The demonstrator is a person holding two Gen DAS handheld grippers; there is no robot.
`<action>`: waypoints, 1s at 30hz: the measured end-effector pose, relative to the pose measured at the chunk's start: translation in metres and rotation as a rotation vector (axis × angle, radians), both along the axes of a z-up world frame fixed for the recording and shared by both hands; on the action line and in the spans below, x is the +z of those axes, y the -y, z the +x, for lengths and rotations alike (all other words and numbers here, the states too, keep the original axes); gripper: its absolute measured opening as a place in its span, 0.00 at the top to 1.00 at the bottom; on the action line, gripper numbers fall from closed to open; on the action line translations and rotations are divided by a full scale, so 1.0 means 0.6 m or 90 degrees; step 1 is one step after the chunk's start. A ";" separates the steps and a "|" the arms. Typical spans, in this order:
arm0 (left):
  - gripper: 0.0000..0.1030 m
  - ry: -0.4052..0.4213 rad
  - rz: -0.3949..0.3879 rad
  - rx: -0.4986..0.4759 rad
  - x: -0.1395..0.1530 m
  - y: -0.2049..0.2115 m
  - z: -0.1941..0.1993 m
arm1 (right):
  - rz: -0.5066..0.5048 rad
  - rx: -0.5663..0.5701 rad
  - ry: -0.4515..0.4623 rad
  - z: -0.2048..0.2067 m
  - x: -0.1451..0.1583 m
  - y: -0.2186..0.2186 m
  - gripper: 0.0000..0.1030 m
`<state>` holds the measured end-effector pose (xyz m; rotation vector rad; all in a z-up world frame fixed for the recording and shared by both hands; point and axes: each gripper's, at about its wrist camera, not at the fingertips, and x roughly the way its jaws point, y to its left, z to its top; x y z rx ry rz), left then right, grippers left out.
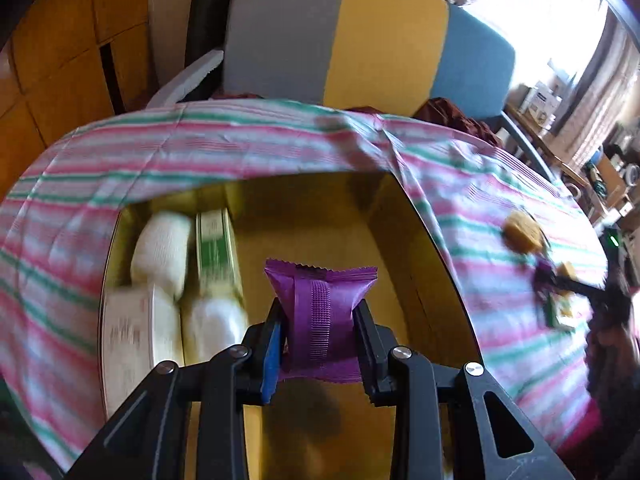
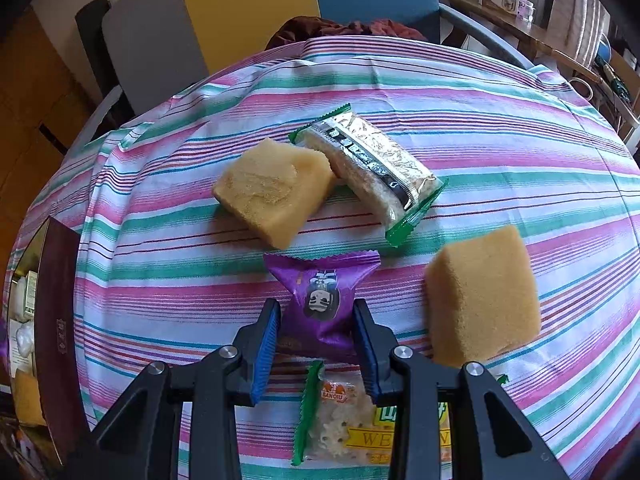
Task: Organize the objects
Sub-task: 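Carry the purple packet over the tray with the left tool while the right tool grasps another purple packet, then lower the purple packet into the tray and open the left tool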
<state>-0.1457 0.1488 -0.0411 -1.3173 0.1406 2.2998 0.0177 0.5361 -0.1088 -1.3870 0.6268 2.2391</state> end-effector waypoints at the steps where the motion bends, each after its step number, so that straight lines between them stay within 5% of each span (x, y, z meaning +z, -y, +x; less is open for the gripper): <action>1: 0.68 0.003 -0.004 0.004 -0.005 -0.006 -0.018 | 0.000 0.002 0.000 -0.001 0.000 0.001 0.65; 9: 0.68 0.033 -0.062 0.037 -0.059 -0.040 -0.127 | 0.000 0.011 0.004 -0.004 -0.001 0.003 0.66; 18: 0.67 0.046 -0.081 0.053 -0.094 -0.043 -0.155 | 0.007 0.019 0.009 -0.006 -0.003 0.006 0.67; 30: 0.58 -0.014 -0.026 0.046 -0.002 0.004 -0.102 | 0.024 0.007 0.007 0.001 0.000 0.000 0.69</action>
